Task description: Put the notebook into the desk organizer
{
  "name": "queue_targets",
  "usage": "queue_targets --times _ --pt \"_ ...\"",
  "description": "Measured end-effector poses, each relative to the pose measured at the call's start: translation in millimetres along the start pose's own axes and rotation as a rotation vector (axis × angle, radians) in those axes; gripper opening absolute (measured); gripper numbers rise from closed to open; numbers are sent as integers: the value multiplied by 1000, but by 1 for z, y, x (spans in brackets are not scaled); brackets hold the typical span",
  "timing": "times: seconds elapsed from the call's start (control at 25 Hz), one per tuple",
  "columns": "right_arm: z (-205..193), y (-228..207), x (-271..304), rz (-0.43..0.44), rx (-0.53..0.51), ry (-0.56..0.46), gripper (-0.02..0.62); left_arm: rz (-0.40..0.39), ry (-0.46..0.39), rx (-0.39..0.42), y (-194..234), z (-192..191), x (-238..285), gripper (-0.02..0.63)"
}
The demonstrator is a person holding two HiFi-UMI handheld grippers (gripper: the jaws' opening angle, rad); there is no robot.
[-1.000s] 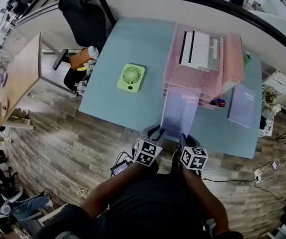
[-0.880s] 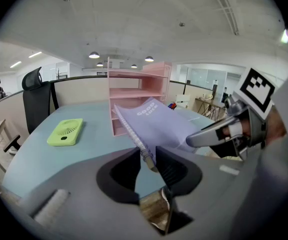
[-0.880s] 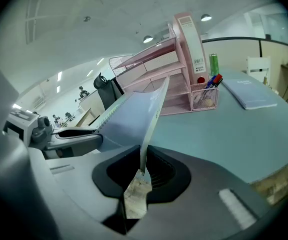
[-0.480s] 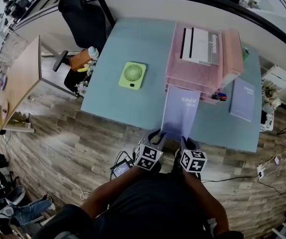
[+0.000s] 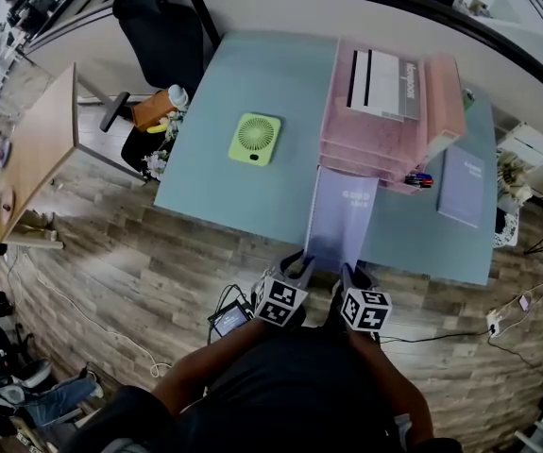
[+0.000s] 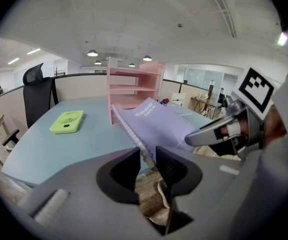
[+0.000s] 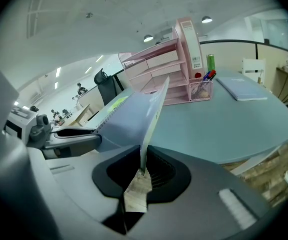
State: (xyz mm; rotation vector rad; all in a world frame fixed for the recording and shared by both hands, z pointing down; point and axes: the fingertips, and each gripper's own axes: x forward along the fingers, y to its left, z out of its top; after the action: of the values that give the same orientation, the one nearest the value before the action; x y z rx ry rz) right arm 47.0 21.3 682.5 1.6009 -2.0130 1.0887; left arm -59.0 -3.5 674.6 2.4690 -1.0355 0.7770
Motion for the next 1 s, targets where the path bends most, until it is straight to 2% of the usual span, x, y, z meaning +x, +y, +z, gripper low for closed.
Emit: queue_targets --times 0.6,1.0 --pt "-2 -18 1 -23 25 7 40 -28 26 -46 -7 -2 17 158" --pt "-6 -36 15 -3 92 41 40 -16 62 -69 -7 -3 35 158"
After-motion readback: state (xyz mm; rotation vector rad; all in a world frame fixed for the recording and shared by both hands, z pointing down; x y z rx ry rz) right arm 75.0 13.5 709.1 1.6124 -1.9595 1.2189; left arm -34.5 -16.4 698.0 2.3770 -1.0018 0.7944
